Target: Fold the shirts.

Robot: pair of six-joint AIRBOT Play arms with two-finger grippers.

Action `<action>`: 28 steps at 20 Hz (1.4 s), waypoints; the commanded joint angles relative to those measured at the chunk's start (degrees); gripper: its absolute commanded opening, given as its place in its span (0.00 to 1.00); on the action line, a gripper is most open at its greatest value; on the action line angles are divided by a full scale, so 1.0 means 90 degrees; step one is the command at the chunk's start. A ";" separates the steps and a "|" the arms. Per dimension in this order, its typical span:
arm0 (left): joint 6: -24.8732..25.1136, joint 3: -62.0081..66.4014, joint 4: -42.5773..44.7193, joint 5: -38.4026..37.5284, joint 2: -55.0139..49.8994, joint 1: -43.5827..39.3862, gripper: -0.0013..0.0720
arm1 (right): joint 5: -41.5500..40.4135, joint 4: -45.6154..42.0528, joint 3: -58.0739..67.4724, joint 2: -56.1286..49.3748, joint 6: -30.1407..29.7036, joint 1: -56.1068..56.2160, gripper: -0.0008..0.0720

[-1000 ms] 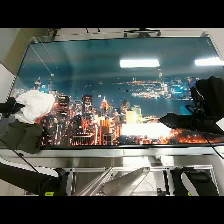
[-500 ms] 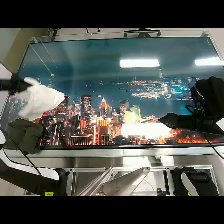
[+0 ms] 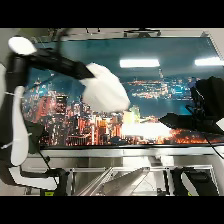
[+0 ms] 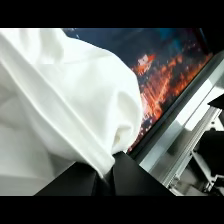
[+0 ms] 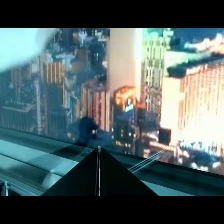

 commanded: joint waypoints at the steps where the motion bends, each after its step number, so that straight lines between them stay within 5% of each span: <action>1: -0.0092 0.0007 0.1008 0.0289 -0.0287 -0.1372 0.06 | -0.0007 -0.0170 -0.0002 0.0002 0.0000 0.0005 0.04; 2: -0.0092 0.0007 0.0988 0.0279 -0.0478 -0.1557 0.12 | -0.0034 -0.0304 -0.0002 0.0002 0.0002 0.0005 0.05; 3: -0.0092 0.0010 0.0988 0.0282 -0.0624 -0.1683 0.51 | -0.0032 -0.0415 -0.0002 0.0002 0.0002 0.0002 0.19; 4: -0.0090 0.0015 0.0988 0.0291 -0.0748 -0.1768 1.00 | -0.0036 -0.0464 0.0000 0.0002 0.0002 0.0002 0.51; 5: -0.0107 0.0051 0.0991 0.0243 -0.0814 -0.1780 1.00 | -0.0058 -0.0457 0.0005 0.0002 0.0002 -0.0036 0.61; 8: -0.0119 0.0449 0.1496 -0.0393 -0.0916 -0.1481 1.00 | -0.0459 -0.0454 0.0017 -0.0092 -0.0005 -0.0328 0.61; 12: -0.0272 0.0058 0.1780 -0.0544 -0.0828 -0.0563 1.00 | -0.0894 0.0522 0.0019 -0.1144 -0.1583 -0.0476 0.62; 14: -0.0267 -0.0811 0.1778 -0.0583 -0.0811 -0.0100 0.99 | -0.1192 0.1209 0.0039 -0.2016 -0.2453 -0.0306 0.73; 16: -0.0121 -0.1846 0.1780 -0.0403 -0.0811 0.0253 0.99 | -0.1545 0.1639 0.0151 -0.2990 -0.2994 -0.0058 0.73; 19: 0.0032 -0.2997 0.1688 0.0262 -0.0848 0.0690 0.97 | -0.1683 0.1690 0.0867 -0.4495 -0.2999 0.0260 0.70; 22: 0.0731 -0.3602 0.0359 0.0656 -0.1015 0.0976 0.97 | -0.1401 0.1719 0.1948 -0.5787 -0.2992 0.0639 0.70; 28: 0.1260 -0.3908 -0.0576 0.0933 -0.1647 0.0714 0.97 | -0.1309 0.2348 0.3157 -0.6832 -0.2977 0.1073 0.70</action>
